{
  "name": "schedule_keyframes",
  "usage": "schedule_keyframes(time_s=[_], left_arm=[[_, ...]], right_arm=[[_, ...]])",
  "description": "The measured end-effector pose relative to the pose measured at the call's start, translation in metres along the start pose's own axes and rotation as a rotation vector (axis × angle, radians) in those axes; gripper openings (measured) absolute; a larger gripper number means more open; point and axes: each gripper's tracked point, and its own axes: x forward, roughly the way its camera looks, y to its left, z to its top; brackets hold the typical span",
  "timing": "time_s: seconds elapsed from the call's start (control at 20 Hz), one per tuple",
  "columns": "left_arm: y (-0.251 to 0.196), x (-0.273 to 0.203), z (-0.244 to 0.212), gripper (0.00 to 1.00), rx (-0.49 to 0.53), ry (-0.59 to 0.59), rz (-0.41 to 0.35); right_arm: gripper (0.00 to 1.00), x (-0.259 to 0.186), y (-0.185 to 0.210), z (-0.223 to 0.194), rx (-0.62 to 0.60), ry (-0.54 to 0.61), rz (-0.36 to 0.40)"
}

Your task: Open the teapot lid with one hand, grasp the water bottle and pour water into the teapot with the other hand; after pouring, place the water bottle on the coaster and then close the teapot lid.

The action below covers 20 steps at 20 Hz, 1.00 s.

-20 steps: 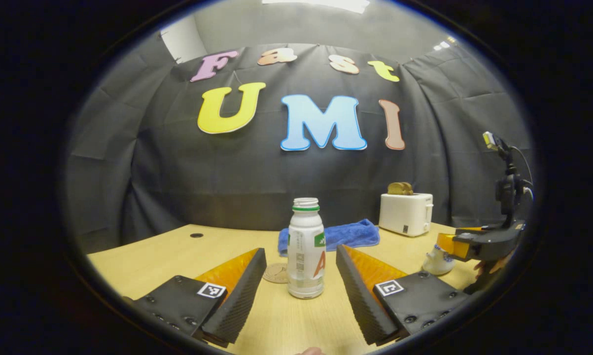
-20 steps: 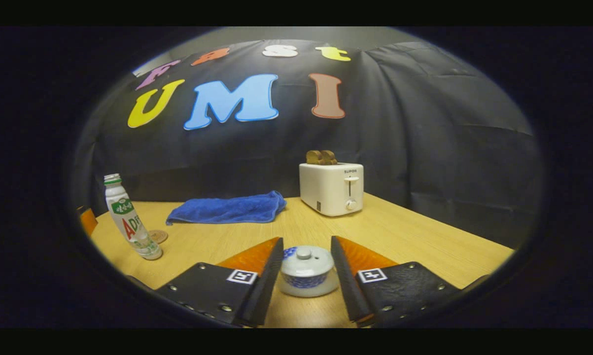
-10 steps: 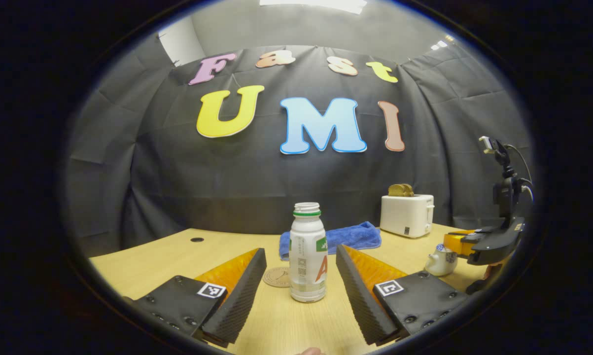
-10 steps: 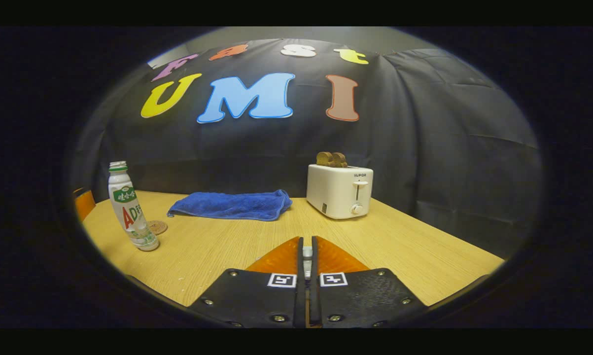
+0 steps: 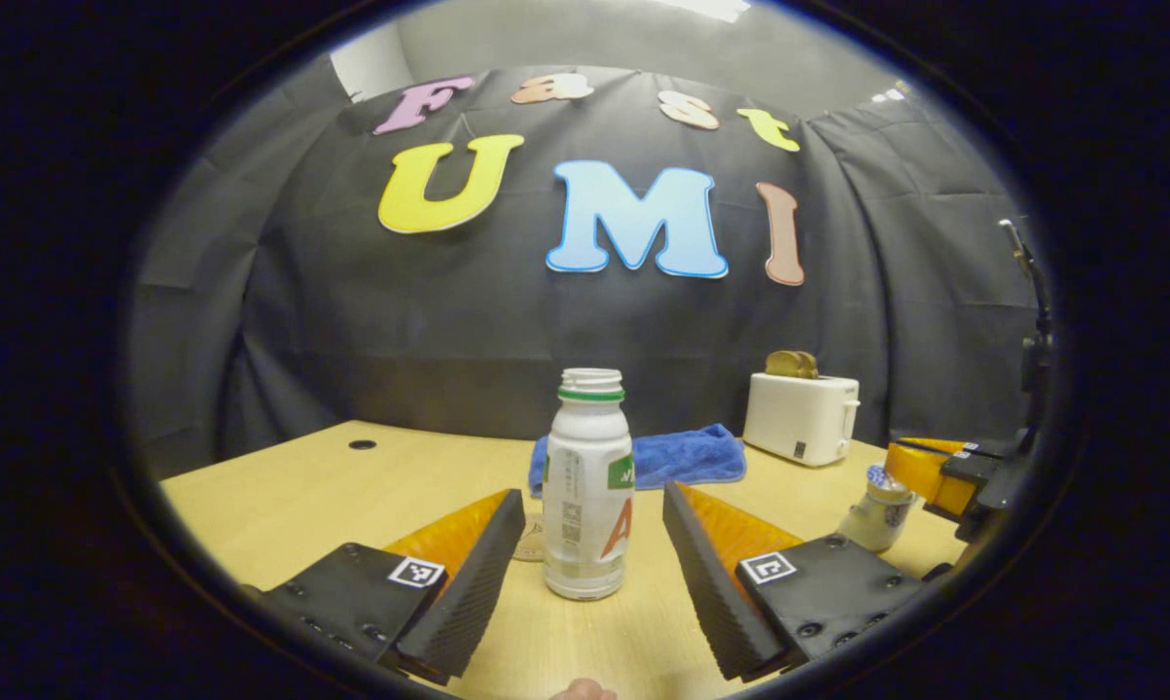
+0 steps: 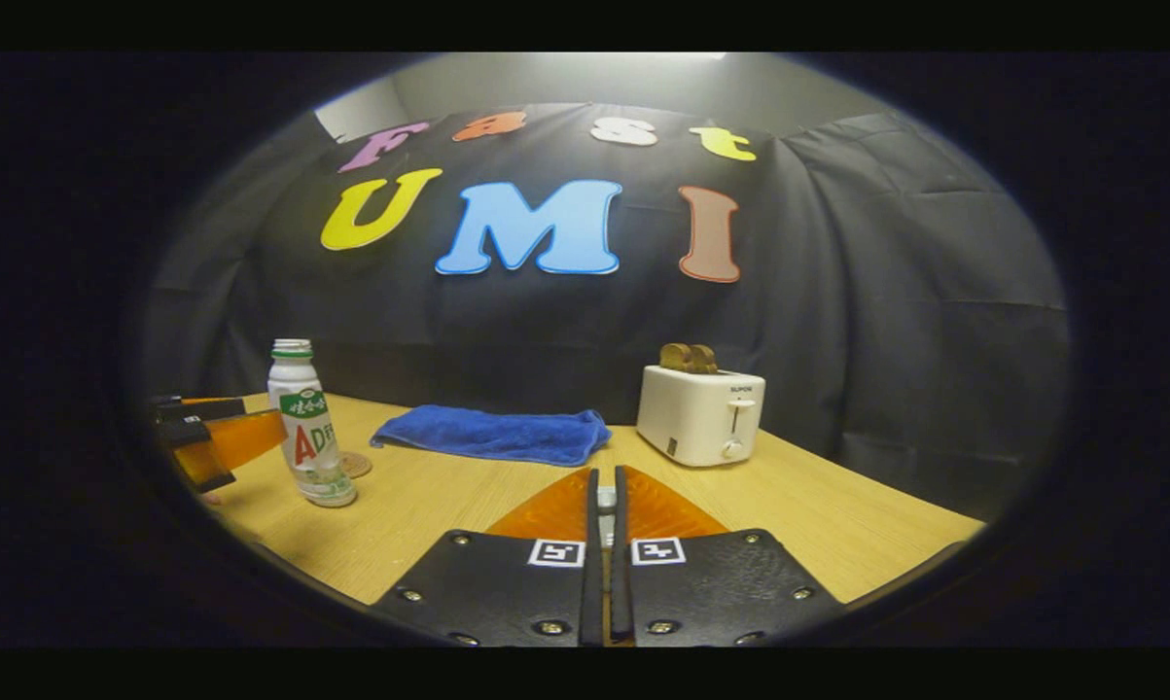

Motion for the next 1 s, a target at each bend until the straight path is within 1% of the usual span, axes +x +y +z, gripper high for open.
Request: schedule_keyframes(time_s=[0.1,0.15,0.2,0.25,0.3,0.35,0.4,0.45,0.5,0.55,0.6,0.65,0.7,0.75,0.8,0.85,0.9,0.95,1.0], left_arm=[[0.002,0.013,0.002,1.00,0.029,-0.023,0.016],[0.003,0.019,0.002,0.97,0.033,-0.023,0.019],[0.003,0.024,0.002,0.94,0.035,-0.028,0.019],[0.001,0.030,0.002,0.92,0.037,-0.028,0.012],[0.000,0.036,-0.001,0.89,0.042,-0.028,0.015],[0.002,0.042,0.000,0.94,0.047,-0.032,0.025],[0.003,0.047,-0.001,0.93,0.052,-0.039,0.032],[0.003,0.053,-0.001,0.91,0.053,-0.040,0.033],[0.004,0.059,-0.006,0.89,0.054,-0.031,0.038],[0.006,0.064,-0.011,1.00,0.052,-0.017,0.045],[0.009,0.068,-0.016,0.95,0.046,-0.003,0.052],[0.008,0.072,-0.018,0.89,0.036,0.003,0.043],[0.006,0.074,-0.021,0.89,0.023,0.009,0.032],[0.006,0.073,-0.021,1.00,0.007,0.012,0.026],[0.008,0.068,-0.019,0.97,0.007,0.011,0.040],[0.011,0.069,-0.023,0.84,0.011,0.021,0.052],[0.015,0.066,-0.023,0.74,0.019,0.028,0.065],[0.014,0.062,-0.023,0.82,0.029,0.033,0.063],[0.012,0.061,-0.024,0.82,0.032,0.039,0.057]], right_arm=[[0.03,-0.001,0.005,0.001,0.034,-0.002,0.008],[0.03,-0.001,0.005,0.001,0.035,-0.001,0.010],[0.19,0.000,0.006,0.000,0.038,-0.001,0.011],[0.19,0.000,0.006,0.000,0.043,-0.002,0.012],[0.03,0.000,0.006,-0.001,0.048,-0.003,0.013],[0.03,-0.001,0.006,0.000,0.051,-0.007,0.014],[0.03,-0.001,0.007,-0.001,0.054,-0.008,0.015],[0.19,-0.001,0.007,-0.001,0.055,-0.008,0.018],[0.04,-0.001,0.008,-0.003,0.058,-0.005,0.020],[0.04,0.000,0.008,-0.003,0.061,-0.003,0.024],[0.03,0.000,0.009,-0.003,0.062,-0.005,0.026],[0.02,0.000,0.009,-0.003,0.062,-0.007,0.028],[0.00,0.000,0.009,-0.003,0.062,-0.009,0.031],[0.00,0.000,0.009,-0.002,0.062,-0.011,0.033],[0.03,0.001,0.009,-0.004,0.062,-0.012,0.036],[0.00,0.001,0.009,-0.005,0.062,-0.012,0.038],[0.00,0.000,0.009,-0.004,0.063,-0.013,0.040],[0.00,-0.002,0.010,-0.002,0.065,-0.016,0.043],[0.00,-0.004,0.011,0.000,0.065,-0.016,0.051]])
